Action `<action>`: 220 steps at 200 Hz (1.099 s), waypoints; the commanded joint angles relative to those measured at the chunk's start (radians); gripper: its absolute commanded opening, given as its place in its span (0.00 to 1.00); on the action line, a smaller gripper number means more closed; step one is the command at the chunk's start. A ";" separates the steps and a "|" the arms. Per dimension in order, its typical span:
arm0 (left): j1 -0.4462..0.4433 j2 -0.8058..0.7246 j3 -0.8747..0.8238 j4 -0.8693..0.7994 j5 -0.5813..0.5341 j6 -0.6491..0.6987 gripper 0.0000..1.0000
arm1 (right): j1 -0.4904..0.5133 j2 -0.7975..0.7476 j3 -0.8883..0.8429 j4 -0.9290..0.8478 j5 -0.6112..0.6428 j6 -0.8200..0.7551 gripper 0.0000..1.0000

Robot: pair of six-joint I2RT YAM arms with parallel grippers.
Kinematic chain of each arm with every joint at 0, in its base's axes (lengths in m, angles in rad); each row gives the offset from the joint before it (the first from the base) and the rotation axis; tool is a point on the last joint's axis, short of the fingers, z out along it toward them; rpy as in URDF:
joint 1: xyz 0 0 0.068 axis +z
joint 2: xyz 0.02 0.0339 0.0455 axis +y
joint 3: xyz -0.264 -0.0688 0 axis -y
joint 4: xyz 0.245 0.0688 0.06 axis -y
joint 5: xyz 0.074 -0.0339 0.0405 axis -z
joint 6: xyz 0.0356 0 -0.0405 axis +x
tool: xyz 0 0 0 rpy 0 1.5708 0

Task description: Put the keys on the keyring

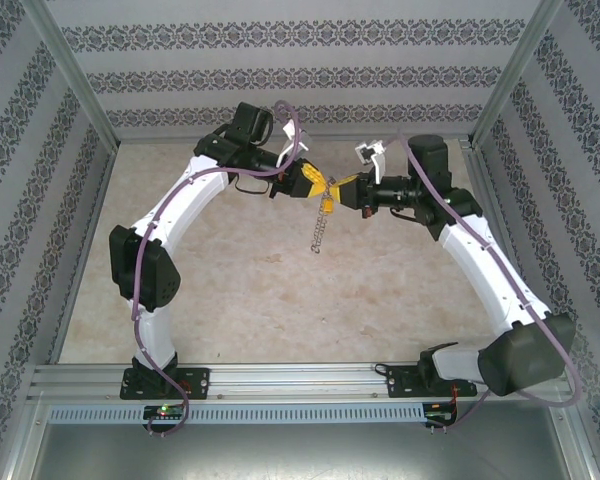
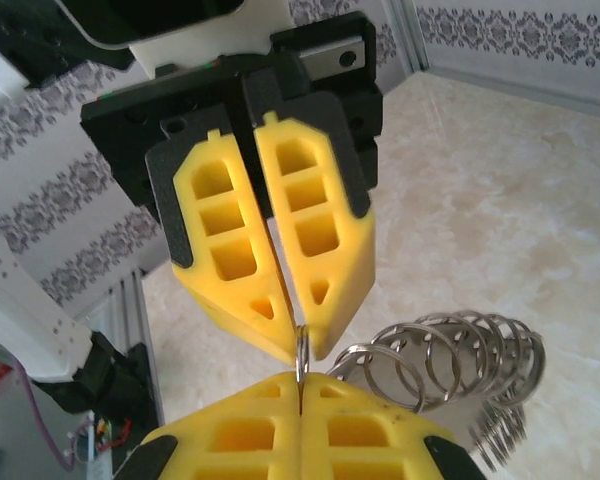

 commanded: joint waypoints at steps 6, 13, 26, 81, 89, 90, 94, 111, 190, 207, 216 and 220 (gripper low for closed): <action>0.051 -0.028 0.035 -0.004 0.009 0.007 0.13 | 0.023 0.052 0.187 -0.287 0.079 -0.168 0.00; 0.061 -0.029 0.039 -0.012 0.002 0.011 0.15 | 0.029 0.072 0.235 -0.350 0.096 -0.200 0.00; 0.075 -0.024 0.055 -0.041 -0.002 0.032 0.17 | 0.043 0.109 0.324 -0.455 0.130 -0.252 0.00; 0.116 -0.016 0.082 -0.095 -0.004 0.062 0.20 | 0.162 0.281 0.707 -0.836 0.345 -0.455 0.00; 0.115 -0.019 0.081 -0.099 -0.004 0.064 0.20 | 0.180 0.306 0.756 -0.877 0.391 -0.472 0.00; 0.115 -0.019 0.081 -0.099 -0.004 0.064 0.20 | 0.182 0.310 0.762 -0.883 0.397 -0.474 0.00; 0.115 -0.021 0.080 -0.101 -0.003 0.065 0.20 | 0.188 0.324 0.785 -0.903 0.420 -0.482 0.00; 0.118 -0.026 0.079 -0.104 -0.008 0.066 0.20 | 0.214 0.377 0.878 -0.981 0.500 -0.509 0.00; 0.117 -0.031 0.076 -0.126 -0.003 0.067 0.21 | 0.317 0.558 1.073 -1.147 0.828 -0.540 0.00; 0.118 -0.029 0.071 -0.138 0.006 0.072 0.22 | 0.333 0.575 1.080 -1.153 0.883 -0.544 0.00; 0.117 -0.028 0.067 -0.144 0.013 0.075 0.22 | 0.335 0.583 1.083 -1.154 0.900 -0.543 0.00; 0.118 -0.028 0.063 -0.147 0.017 0.077 0.22 | 0.335 0.586 1.085 -1.154 0.906 -0.542 0.00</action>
